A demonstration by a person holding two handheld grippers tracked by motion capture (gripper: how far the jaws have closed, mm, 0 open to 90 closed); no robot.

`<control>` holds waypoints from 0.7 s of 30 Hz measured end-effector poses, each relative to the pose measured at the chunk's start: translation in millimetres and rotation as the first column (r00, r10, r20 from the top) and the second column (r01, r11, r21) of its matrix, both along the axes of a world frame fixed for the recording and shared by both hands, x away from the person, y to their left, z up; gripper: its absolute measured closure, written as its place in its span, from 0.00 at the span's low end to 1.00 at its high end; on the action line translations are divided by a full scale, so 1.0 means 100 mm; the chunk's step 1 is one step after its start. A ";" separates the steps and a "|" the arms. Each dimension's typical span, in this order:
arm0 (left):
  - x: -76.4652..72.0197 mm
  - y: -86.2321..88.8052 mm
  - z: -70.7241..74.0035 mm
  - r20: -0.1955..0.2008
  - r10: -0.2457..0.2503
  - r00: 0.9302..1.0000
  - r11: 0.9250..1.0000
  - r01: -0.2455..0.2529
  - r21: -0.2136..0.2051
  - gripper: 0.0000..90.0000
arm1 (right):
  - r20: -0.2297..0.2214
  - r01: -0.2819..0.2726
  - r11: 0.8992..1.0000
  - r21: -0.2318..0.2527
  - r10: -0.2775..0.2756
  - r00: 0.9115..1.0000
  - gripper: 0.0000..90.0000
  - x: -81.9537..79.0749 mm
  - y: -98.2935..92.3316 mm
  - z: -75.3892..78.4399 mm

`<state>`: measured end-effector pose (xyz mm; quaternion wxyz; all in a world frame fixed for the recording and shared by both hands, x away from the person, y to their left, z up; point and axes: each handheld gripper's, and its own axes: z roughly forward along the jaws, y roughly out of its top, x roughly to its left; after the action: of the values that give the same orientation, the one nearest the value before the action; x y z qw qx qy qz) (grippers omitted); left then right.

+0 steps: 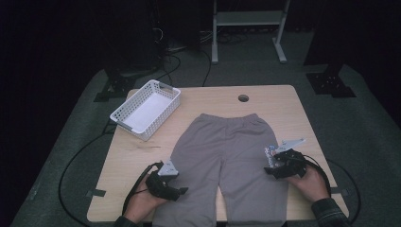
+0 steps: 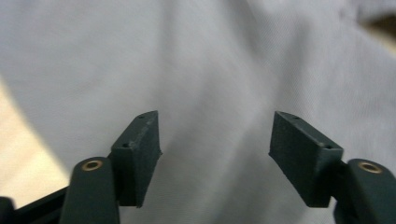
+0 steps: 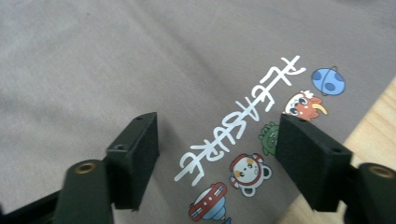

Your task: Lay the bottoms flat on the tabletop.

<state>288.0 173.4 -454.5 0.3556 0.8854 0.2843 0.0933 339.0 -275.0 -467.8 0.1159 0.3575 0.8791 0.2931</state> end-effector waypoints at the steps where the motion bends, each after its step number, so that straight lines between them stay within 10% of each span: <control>1: 0.01 0.03 0.01 0.009 0.010 1.000 1.000 -0.010 -0.007 0.31 | 0.004 -0.006 1.000 -0.001 0.006 1.000 0.29 0.00 0.00 0.00; 10: 0.11 0.22 -0.12 -0.009 0.072 0.997 0.997 -0.072 0.005 0.05 | 0.006 -0.013 1.000 0.000 0.013 1.000 0.23 -0.01 0.00 -0.02; 21: 0.11 0.10 -0.24 0.007 0.061 0.998 0.998 -0.061 0.015 0.01 | 0.007 -0.016 1.000 0.003 0.016 1.000 0.22 -0.01 0.00 -0.02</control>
<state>299.4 183.0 -478.1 0.3467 0.8788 0.3093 0.1090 337.6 -275.2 -470.3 0.1161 0.3494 0.8811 0.2967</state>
